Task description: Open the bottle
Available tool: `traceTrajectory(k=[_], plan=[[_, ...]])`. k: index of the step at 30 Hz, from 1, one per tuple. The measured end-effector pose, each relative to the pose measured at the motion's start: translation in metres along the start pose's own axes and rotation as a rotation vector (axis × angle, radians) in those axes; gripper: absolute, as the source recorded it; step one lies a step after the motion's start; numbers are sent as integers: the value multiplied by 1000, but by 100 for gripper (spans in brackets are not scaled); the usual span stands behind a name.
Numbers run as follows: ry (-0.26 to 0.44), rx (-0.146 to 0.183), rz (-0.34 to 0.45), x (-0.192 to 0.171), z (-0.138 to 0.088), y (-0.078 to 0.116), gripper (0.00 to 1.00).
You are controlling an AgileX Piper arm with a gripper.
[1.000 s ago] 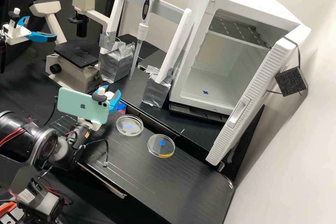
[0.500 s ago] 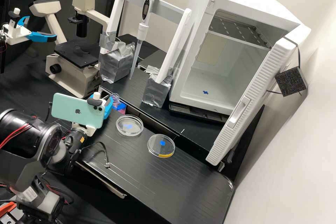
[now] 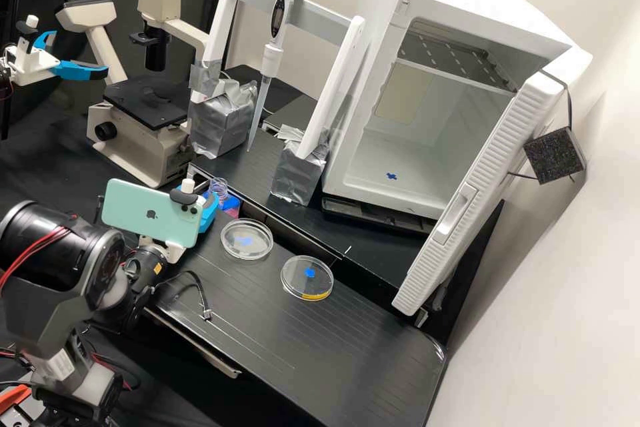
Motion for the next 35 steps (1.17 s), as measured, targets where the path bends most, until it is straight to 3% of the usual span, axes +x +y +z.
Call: traceTrajectory(k=[12,17,22,25,28,31,35], plan=[[19,-3,21,-2,-3,4,100],[80,-8,104,-12,-9,23,100],[83,5,231,-19,-9,46,100],[36,44,367,-18,-8,61,100],[-6,64,445,-17,-6,70,100],[-16,76,467,-17,-3,76,100],[6,136,457,-16,1,79,100]])
